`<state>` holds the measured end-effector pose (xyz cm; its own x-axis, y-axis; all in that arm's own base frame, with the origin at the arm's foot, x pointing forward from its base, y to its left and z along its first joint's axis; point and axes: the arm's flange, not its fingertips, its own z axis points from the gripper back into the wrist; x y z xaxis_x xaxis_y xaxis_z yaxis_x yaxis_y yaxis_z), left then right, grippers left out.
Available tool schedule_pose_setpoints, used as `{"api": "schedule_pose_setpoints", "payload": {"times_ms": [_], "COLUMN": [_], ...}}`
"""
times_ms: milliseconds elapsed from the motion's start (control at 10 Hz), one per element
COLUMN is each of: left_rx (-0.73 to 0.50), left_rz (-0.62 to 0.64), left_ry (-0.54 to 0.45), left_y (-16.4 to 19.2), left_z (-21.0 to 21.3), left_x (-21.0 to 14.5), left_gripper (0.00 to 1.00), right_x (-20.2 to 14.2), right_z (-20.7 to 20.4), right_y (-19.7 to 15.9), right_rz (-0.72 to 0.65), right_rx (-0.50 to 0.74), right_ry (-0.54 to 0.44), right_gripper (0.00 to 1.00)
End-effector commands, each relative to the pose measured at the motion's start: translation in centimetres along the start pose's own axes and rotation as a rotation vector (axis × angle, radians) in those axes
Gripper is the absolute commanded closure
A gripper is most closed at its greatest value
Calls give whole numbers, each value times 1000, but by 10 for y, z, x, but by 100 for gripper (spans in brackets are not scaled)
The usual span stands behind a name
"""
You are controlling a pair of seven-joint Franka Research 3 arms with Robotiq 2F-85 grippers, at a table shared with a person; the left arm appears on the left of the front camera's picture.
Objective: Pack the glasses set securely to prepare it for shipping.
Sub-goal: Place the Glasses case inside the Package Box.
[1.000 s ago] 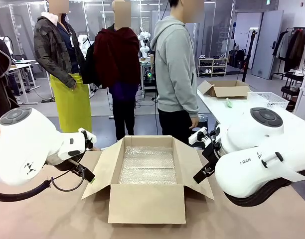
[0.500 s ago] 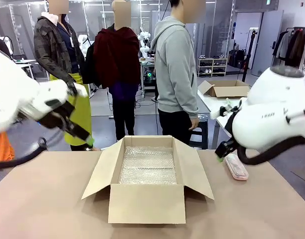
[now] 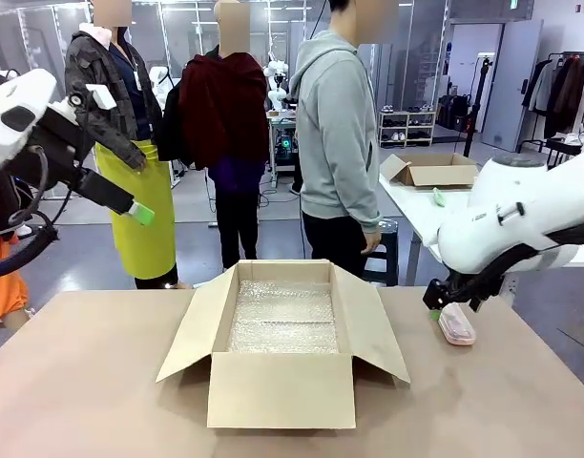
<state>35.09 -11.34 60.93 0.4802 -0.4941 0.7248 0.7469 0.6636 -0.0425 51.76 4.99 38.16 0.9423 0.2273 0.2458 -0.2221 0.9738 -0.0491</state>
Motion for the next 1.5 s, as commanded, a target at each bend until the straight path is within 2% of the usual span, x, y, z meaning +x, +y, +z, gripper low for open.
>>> {"api": "schedule_pose_setpoints", "payload": {"times_ms": [0, 200, 400, 600, 1100, 1400], "left_rx": [12, 12, 12, 12, 12, 12], "left_rz": [13, 13, 13, 13, 13, 13], "left_ry": [22, 22, 22, 22, 22, 22], "left_y": [4, 4, 4, 4, 4, 4], "left_z": [-15, -15, -15, -15, -15, -15], "left_x": [-2, -2, -2, -2, -2, -2], "left_gripper": [0, 0, 0, 0, 0, 0], "right_x": [22, 32, 47, 62, 67, 70], "right_z": [-10, -11, -26, -44, -78, -90], "right_y": [-12, -31, -48, -66, -66, -66], "right_rz": [-63, -144, -179, -216, -232, -235], "right_rx": [-1, -22, 40, 37, 70, 69], "right_ry": [-4, 27, 68, 82, 154, 162], "right_gripper": [0, 0, 0, 0, 0, 0]}}
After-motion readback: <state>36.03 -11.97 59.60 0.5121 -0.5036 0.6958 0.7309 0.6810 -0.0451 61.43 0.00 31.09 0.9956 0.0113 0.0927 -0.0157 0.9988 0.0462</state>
